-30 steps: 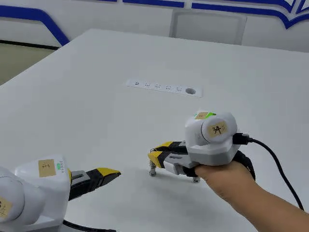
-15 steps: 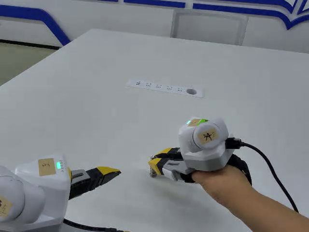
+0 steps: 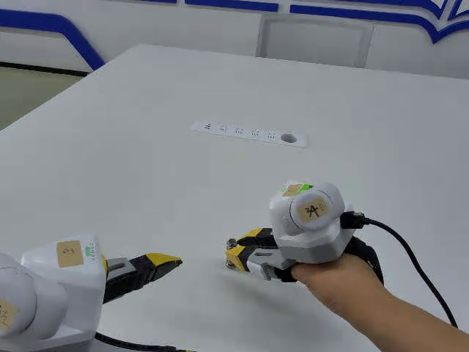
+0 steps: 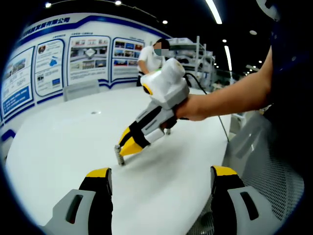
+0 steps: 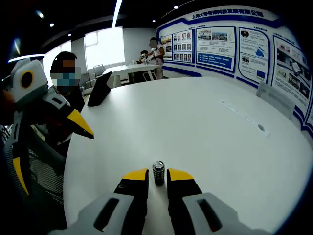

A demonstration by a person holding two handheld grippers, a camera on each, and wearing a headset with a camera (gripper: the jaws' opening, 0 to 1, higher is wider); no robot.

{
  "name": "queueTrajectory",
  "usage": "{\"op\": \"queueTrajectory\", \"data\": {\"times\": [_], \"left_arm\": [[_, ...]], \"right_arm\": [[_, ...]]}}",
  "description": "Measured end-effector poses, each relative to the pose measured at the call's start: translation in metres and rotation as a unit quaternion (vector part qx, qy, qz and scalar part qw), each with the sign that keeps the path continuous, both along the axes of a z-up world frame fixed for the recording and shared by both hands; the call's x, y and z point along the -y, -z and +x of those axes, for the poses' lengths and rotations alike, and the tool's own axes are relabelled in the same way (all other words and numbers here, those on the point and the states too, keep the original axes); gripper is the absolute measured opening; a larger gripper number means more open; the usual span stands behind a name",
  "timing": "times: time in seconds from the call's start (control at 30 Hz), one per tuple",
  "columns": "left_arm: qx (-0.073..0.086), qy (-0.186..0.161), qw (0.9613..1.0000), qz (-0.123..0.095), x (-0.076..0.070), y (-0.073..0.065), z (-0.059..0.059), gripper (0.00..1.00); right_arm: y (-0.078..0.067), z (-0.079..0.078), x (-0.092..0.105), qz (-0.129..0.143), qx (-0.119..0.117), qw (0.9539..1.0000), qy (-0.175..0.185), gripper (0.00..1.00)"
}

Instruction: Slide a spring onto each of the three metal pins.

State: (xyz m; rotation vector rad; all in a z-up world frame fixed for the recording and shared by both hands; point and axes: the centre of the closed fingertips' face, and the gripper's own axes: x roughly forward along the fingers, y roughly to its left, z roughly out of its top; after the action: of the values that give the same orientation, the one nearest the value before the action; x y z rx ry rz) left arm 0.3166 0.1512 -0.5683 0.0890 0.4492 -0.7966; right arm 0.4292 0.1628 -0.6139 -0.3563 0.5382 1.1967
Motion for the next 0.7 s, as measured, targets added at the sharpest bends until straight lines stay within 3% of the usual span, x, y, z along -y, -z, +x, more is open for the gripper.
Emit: {"op": "queueTrajectory", "data": {"times": [0.23, 0.7], "left_arm": [[0.004, -0.005, 1.0, -0.001, -0.002, -0.001, 0.001, 0.84], [0.003, 0.003, 1.0, 0.008, -0.002, -0.001, 0.001, 0.85]], "right_arm": [[-0.012, -0.008, 0.011, 0.017, -0.001, 0.9998, 0.009, 0.2], [-0.025, -0.034, 0.046, 0.019, 0.016, 0.9997, -0.002, 0.24]]}}
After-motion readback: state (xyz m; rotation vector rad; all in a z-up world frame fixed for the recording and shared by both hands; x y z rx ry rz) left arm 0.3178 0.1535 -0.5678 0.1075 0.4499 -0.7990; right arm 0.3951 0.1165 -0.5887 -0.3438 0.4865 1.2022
